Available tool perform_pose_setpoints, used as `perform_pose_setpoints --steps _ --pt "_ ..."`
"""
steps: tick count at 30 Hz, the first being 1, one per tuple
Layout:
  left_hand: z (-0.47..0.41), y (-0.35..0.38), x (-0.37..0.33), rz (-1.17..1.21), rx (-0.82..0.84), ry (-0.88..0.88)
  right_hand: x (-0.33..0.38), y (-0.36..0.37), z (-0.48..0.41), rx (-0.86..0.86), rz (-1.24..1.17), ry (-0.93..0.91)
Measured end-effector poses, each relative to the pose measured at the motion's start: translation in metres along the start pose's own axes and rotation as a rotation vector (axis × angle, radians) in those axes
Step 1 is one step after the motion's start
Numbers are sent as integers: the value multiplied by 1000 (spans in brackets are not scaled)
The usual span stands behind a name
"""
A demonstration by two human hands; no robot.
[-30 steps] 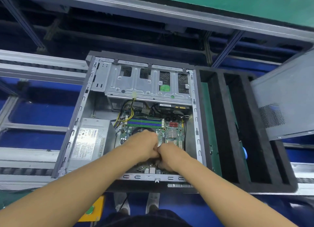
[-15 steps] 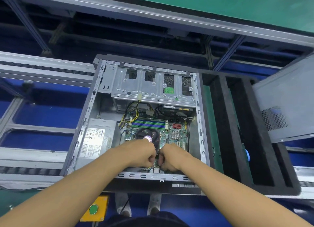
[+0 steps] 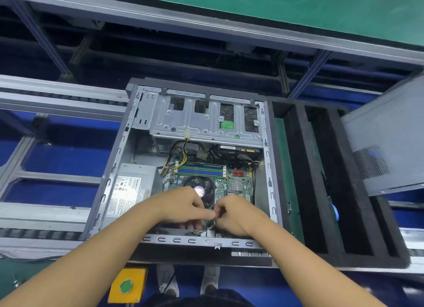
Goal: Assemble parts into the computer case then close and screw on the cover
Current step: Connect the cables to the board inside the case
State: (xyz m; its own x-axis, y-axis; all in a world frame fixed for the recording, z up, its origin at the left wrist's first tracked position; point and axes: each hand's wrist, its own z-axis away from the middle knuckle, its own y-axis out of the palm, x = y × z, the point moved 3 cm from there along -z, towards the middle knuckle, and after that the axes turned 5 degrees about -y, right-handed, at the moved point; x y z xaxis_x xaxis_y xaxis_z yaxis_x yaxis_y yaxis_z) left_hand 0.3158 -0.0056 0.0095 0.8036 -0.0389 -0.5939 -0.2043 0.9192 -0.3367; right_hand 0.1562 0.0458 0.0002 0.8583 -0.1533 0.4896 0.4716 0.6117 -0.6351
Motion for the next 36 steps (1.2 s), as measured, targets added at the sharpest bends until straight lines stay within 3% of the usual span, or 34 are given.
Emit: perform_pose_setpoints --steps 2,5,9,12,17,21,30,36 --pt "3 -3 -1 18 -34 -14 0 0 0 -22 -19 -21" --pt "5 -3 -4 323 -107 -49 0 -1 -1 -82 -164 -45" --pt "10 -4 -11 632 -86 -63 -1 -8 2 -276 -359 -99" --pt "13 -11 -10 767 -161 -60 1 -12 5 -398 -404 -136" --pt "10 -11 -6 730 -266 -40 6 -17 10 -487 -544 -199" --pt "8 -7 -7 587 -339 35 7 -16 11 -435 -663 -184" --pt "14 -6 -3 643 -546 130 5 -15 8 -415 -882 -174" --pt "21 -7 -6 554 -626 224 4 -15 7 -407 -915 -149"
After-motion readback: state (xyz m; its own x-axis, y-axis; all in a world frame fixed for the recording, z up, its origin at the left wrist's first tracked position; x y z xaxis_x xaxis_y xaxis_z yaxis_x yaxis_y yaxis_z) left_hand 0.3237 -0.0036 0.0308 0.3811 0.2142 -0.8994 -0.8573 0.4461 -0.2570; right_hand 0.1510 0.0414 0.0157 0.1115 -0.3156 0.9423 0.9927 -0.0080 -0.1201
